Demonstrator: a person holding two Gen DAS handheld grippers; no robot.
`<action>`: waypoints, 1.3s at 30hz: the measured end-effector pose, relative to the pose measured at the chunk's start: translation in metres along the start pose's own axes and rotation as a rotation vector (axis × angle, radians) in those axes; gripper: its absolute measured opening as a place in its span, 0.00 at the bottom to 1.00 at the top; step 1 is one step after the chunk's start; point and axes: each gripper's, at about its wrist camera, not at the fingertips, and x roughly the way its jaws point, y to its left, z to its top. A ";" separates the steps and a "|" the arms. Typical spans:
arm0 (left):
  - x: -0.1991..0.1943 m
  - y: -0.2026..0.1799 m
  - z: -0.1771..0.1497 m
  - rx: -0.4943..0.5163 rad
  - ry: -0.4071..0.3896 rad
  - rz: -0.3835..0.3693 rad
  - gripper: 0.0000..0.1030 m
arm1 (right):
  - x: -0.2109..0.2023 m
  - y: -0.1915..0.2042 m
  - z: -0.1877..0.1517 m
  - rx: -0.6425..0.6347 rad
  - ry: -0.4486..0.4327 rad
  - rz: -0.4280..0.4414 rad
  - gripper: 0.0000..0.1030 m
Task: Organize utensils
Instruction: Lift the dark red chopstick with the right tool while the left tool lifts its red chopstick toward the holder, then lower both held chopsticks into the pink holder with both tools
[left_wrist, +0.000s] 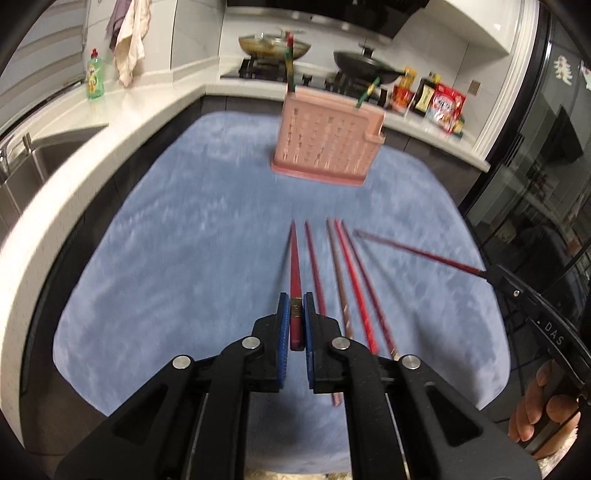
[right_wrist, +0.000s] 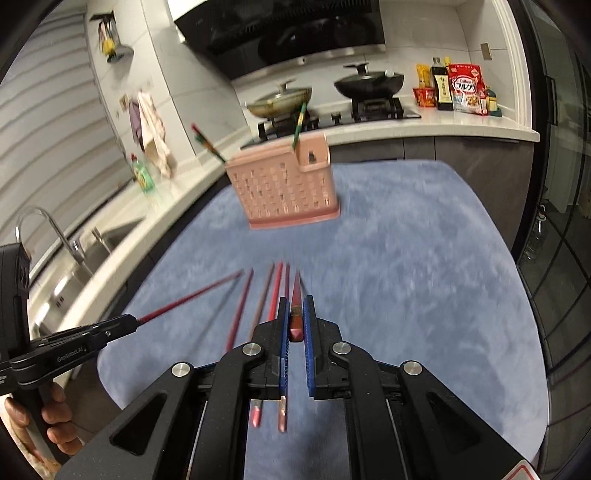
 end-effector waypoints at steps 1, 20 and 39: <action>-0.002 -0.001 0.005 0.003 -0.010 0.003 0.07 | -0.002 -0.001 0.009 0.005 -0.013 0.007 0.07; -0.030 -0.027 0.151 0.088 -0.250 0.032 0.07 | -0.013 0.001 0.125 -0.012 -0.218 0.038 0.07; -0.029 -0.059 0.303 0.097 -0.543 0.041 0.07 | 0.031 0.035 0.283 -0.035 -0.476 0.102 0.07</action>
